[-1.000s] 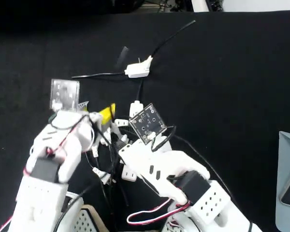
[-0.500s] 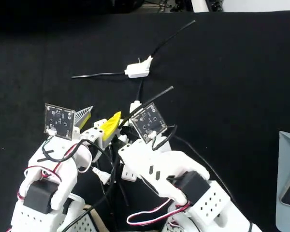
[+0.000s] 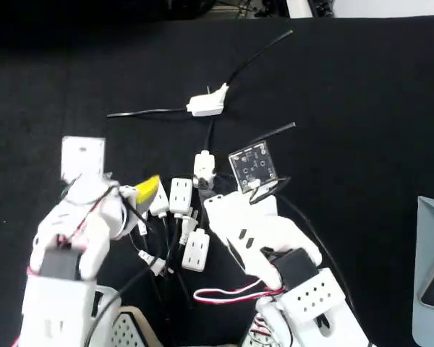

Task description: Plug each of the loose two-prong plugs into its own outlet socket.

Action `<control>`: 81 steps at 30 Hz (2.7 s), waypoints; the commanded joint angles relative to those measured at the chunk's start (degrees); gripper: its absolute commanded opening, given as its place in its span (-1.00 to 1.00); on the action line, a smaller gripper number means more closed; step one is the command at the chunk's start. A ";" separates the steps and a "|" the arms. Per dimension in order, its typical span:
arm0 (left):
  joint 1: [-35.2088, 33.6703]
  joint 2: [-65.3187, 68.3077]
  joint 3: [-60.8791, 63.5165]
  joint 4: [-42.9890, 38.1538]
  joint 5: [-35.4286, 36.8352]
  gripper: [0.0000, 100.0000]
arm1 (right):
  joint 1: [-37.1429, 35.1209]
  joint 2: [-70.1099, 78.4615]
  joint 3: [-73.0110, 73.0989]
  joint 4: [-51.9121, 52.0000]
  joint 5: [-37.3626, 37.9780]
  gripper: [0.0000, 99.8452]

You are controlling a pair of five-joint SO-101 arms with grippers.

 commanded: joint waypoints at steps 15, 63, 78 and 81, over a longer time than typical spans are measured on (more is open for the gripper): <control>-0.04 71.30 -43.56 10.20 8.70 -0.36 | 1.23 -0.31 1.27 -1.85 -0.70 -0.97; -2.33 71.65 -47.96 10.64 -36.04 -0.44 | 1.32 -0.40 2.15 -1.76 -0.70 -0.97; -3.38 74.73 -33.63 -2.37 -30.86 -0.63 | 1.32 -0.40 2.15 -1.76 -0.70 -0.97; -0.75 74.73 -32.92 -4.48 -36.92 -0.82 | 1.32 -0.40 2.15 -1.76 -0.70 -0.97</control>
